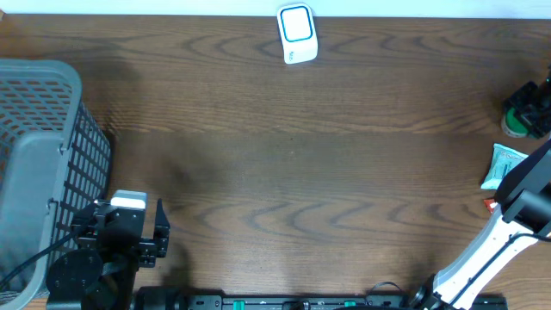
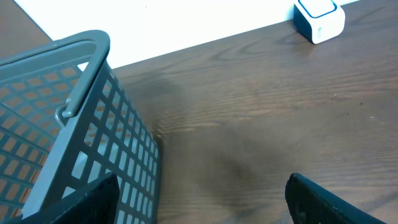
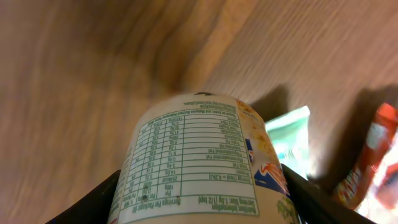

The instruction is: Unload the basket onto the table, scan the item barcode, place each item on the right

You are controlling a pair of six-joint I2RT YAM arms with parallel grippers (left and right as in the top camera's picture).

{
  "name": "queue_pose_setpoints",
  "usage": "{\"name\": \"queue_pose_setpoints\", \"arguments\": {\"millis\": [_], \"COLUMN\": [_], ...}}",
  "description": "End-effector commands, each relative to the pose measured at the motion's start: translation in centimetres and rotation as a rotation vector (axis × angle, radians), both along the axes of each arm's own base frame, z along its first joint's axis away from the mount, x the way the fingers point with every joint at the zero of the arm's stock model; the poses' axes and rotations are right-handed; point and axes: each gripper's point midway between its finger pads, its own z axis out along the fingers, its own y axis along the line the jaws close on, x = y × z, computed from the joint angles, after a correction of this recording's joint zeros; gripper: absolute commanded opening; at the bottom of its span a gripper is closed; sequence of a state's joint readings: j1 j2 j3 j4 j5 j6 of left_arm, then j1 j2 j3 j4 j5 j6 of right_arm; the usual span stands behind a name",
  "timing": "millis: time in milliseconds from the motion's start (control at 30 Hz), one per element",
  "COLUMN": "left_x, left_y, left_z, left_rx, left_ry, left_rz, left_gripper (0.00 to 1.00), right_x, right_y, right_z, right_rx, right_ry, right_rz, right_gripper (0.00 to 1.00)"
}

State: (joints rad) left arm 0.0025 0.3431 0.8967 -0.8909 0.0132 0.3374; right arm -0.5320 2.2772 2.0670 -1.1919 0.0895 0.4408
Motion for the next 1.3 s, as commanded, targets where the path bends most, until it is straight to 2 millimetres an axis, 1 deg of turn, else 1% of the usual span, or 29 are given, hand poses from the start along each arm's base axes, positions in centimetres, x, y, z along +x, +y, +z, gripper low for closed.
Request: {"name": "queue_pose_setpoints", "arguments": {"millis": [0,100,167,300,333,367,433,467,500,567,667,733,800,833,867,933,967,1033,1133,1200,1233,1267], "left_x": [-0.1,-0.1,-0.1,-0.1,-0.1,-0.1,-0.1,-0.1,-0.1,-0.1,-0.1,-0.1,-0.1,-0.1,-0.1,-0.1,-0.1,-0.1,-0.1,-0.1,-0.1,-0.1], "left_y": [0.0,0.0,0.0,0.0,0.0,0.0,0.0,0.0,0.0,0.0,0.0,0.0,0.0,0.0,0.0,0.0,0.0,0.0,0.0,0.0,0.0,0.0], "left_z": [0.2,0.2,0.2,0.2,0.2,0.2,0.2,0.2,0.2,0.2,0.2,0.2,0.2,0.2,0.2,0.2,0.2,0.2,0.2,0.2,0.2,0.2], "left_rx": [0.002,0.002,0.002,0.002,0.002,0.002,0.002,0.002,0.002,0.002,0.002,0.002,0.002,0.002,0.002,0.002,0.002,0.002,0.002,0.002,0.002,0.002], "left_ry": [-0.009,-0.009,-0.009,-0.009,-0.009,-0.009,-0.009,-0.009,-0.009,-0.009,-0.009,-0.009,-0.009,-0.009,-0.009,-0.009,-0.009,-0.009,-0.009,-0.009,-0.009,-0.009], "left_rz": [-0.003,-0.003,-0.003,-0.003,-0.003,-0.003,-0.003,-0.003,-0.003,-0.003,-0.003,-0.003,-0.003,-0.003,-0.003,-0.003,-0.003,-0.003,-0.003,-0.003,-0.003,-0.003], "left_gripper": [0.86,0.86,0.86,0.86,0.86,0.86,0.86,0.86,0.86,0.86,0.86,0.86,0.86,0.86,0.86,0.86,0.86,0.86,0.86,0.86,0.86,0.86], "right_x": [0.0,-0.3,-0.3,-0.3,-0.4,-0.8,-1.1,-1.3,-1.6,-1.9,-2.4,-2.6,-2.6,-2.6,-2.7,-3.1,-3.5,-4.6,-6.6,-8.8,-10.0,-11.5], "right_y": [-0.5,-1.0,-1.3,-2.2,-2.4,-2.8,-3.2,-3.5,-4.0,-4.5,-5.2,-4.9,-3.7,-2.8,-1.8,1.3,2.8,5.8,10.6,13.8,15.1,16.6], "right_z": [-2.6,-4.2,-4.7,-4.6,-4.5,-4.3,-3.8,-3.1,-1.2,1.4,6.6,10.4,14.7,16.4,18.4,22.3,23.9,27.2,32.3,36.1,37.5,39.2], "right_rx": [0.044,0.057,0.056,0.047,0.046,0.048,0.05,0.049,0.045,0.034,-0.002,-0.02,-0.018,-0.011,0.001,0.042,0.057,0.065,0.015,-0.024,-0.048,-0.086], "right_ry": [0.015,0.036,0.035,0.018,0.016,0.019,0.02,0.019,0.013,-0.003,-0.058,-0.124,-0.221,-0.264,-0.311,-0.411,-0.449,-0.518,-0.633,-0.729,-0.768,-0.81], "right_rz": [-0.033,-0.044,-0.051,-0.067,-0.07,-0.08,-0.092,-0.098,-0.109,-0.117,-0.134,-0.134,-0.117,-0.104,-0.087,-0.035,-0.001,0.086,0.286,0.364,0.395,0.436], "right_gripper": [0.54,0.54,0.56,0.61,0.66,0.98,0.99,0.99,0.99,0.99,0.99,0.99,0.99,0.99,0.99,0.99,0.99,0.99,0.99,0.99,0.99,0.99]}}
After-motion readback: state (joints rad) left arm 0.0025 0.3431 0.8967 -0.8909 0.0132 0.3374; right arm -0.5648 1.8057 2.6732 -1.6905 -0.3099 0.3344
